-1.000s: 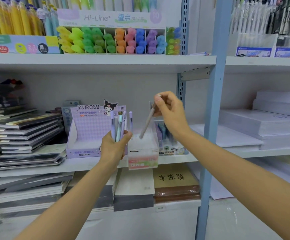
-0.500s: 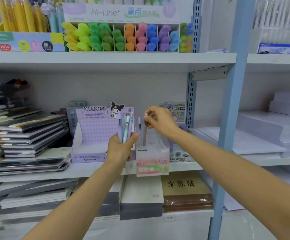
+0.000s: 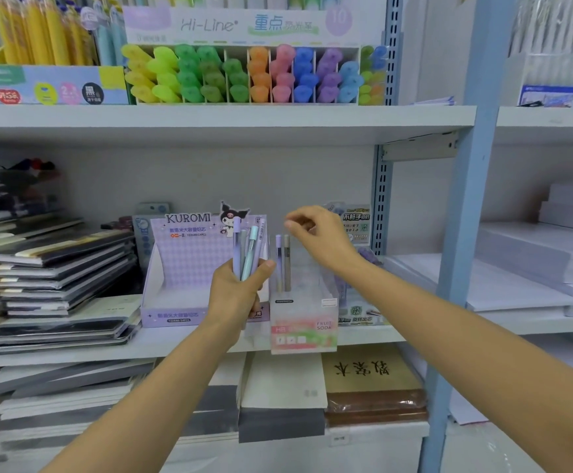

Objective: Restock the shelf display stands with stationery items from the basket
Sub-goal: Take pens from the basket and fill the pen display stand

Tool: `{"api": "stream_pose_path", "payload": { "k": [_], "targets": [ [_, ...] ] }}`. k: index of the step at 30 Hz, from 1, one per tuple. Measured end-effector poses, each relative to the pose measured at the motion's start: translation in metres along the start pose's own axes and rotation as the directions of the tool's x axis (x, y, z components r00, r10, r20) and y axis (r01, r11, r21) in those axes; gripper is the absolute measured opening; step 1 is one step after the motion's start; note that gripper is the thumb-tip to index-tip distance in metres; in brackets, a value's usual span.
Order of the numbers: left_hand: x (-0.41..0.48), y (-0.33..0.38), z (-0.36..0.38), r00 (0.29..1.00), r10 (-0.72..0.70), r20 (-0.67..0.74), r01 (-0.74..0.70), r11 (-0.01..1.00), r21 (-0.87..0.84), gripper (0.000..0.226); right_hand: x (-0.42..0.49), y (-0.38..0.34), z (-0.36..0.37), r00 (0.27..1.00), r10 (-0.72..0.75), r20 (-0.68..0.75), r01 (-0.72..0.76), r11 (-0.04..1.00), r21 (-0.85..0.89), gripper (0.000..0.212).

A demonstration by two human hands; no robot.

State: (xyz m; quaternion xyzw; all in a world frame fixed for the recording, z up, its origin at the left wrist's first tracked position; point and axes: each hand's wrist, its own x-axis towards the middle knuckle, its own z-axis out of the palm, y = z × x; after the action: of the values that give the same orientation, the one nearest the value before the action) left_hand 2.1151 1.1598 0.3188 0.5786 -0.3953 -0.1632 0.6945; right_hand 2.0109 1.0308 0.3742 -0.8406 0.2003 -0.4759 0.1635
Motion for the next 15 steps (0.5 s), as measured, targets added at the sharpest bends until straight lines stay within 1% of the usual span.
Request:
{"api": "stream_pose_path", "payload": {
  "k": [1, 3, 5, 6, 9, 12, 14, 15],
  "targets": [
    [0.0, 0.002, 0.0, 1.0, 0.004, -0.005, -0.004, 1.0, 0.001, 0.02, -0.002, -0.004, -0.003, 1.0, 0.017, 0.016, -0.019, 0.992, 0.127, 0.021],
    [-0.001, 0.005, 0.001, 1.0, 0.016, -0.003, -0.016, 1.0, -0.003, 0.019, -0.005, -0.013, -0.009, 0.989, 0.031, 0.142, -0.083, 0.923, 0.376, 0.021],
    [-0.003, 0.01, 0.004, 0.999, 0.036, 0.026, -0.036, 0.999, -0.009, 0.02, -0.008, -0.022, -0.011, 0.968, -0.011, 0.252, -0.114, 0.872, 0.477, 0.019],
    [-0.004, 0.012, 0.005, 0.998, 0.045, 0.048, -0.045, 0.999, -0.01, 0.021, -0.009, -0.025, -0.011, 0.962, -0.025, 0.272, -0.118, 0.858, 0.5, 0.017],
    [-0.006, 0.017, 0.004, 0.993, 0.044, 0.111, -0.043, 0.999, -0.01, 0.029, -0.009, -0.031, -0.015, 0.973, 0.009, 0.229, -0.143, 0.805, 0.576, 0.016],
    [-0.006, 0.022, -0.004, 0.989, 0.0, 0.145, 0.009, 0.998, -0.065, 0.032, -0.008, -0.03, -0.026, 0.985, 0.109, 0.134, -0.17, 0.737, 0.654, 0.018],
    [-0.004, 0.024, -0.009, 0.99, -0.02, 0.139, 0.04, 0.988, -0.147, 0.029, -0.009, -0.028, -0.034, 0.981, 0.179, 0.079, -0.183, 0.699, 0.691, 0.016],
    [-0.004, 0.026, -0.011, 0.992, -0.021, 0.126, 0.049, 0.975, -0.218, 0.025, -0.011, -0.027, -0.038, 0.978, 0.198, 0.067, -0.186, 0.684, 0.705, 0.012]
  ]
}}
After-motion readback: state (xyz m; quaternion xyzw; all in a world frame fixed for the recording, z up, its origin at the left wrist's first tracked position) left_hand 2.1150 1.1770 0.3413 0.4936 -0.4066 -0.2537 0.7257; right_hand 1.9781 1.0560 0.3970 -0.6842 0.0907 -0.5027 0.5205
